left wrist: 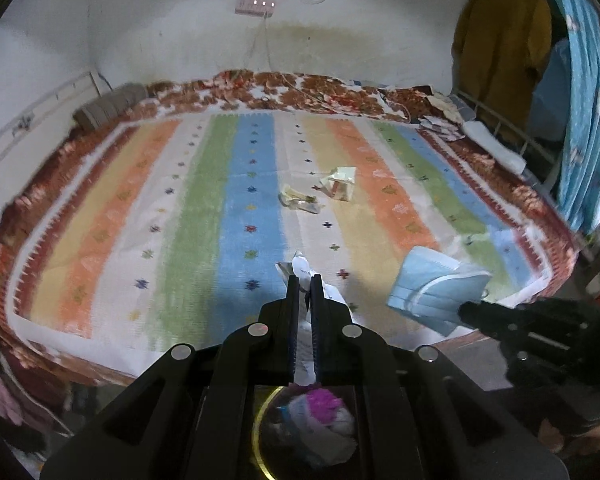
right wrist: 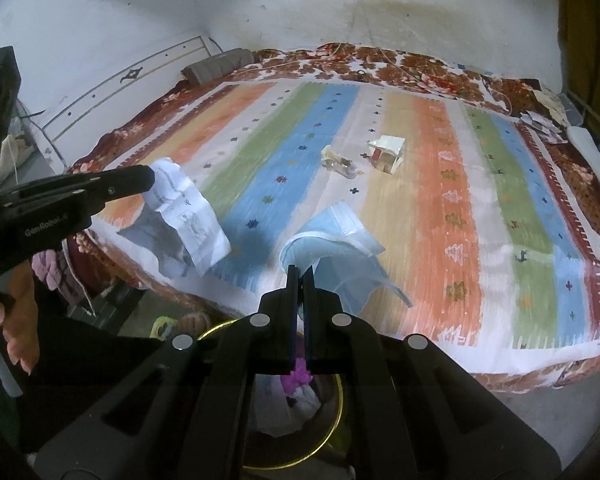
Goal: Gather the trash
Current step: 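Lift and carry the face mask and white paper back over the bin with both tools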
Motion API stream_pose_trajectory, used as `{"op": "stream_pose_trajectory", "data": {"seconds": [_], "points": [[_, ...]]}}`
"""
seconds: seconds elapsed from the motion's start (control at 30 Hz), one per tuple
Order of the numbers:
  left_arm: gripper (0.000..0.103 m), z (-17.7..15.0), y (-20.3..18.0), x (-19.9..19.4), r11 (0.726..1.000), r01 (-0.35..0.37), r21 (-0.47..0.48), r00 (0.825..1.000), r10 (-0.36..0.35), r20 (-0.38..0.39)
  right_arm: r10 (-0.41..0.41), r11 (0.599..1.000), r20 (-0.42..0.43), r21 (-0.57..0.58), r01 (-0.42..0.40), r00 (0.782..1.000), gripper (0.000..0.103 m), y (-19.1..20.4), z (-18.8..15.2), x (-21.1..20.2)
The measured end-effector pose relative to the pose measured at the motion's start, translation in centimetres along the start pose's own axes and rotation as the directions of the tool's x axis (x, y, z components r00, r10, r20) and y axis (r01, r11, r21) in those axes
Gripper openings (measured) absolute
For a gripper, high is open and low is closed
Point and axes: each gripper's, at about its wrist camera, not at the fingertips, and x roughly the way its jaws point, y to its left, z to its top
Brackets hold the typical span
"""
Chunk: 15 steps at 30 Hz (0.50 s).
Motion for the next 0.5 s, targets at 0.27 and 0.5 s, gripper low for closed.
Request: {"op": "stream_pose_trajectory", "data": {"seconds": [0.27,0.5], "points": [[0.005,-2.9,-1.3,-0.8,0.999,-0.008,0.053,1.000,0.009,-0.010,0.011,1.000,-0.019,-0.023,-0.011,1.000,0.001,1.5,-2.9,-0.7],[0.005,-6.0,-1.7,-1.1,0.999,0.024,0.021,0.999,-0.023,-0.049,0.021,0.999,-0.054,-0.029,-0.023,0.998,0.001,2.7,-5.6,-0.7]]}}
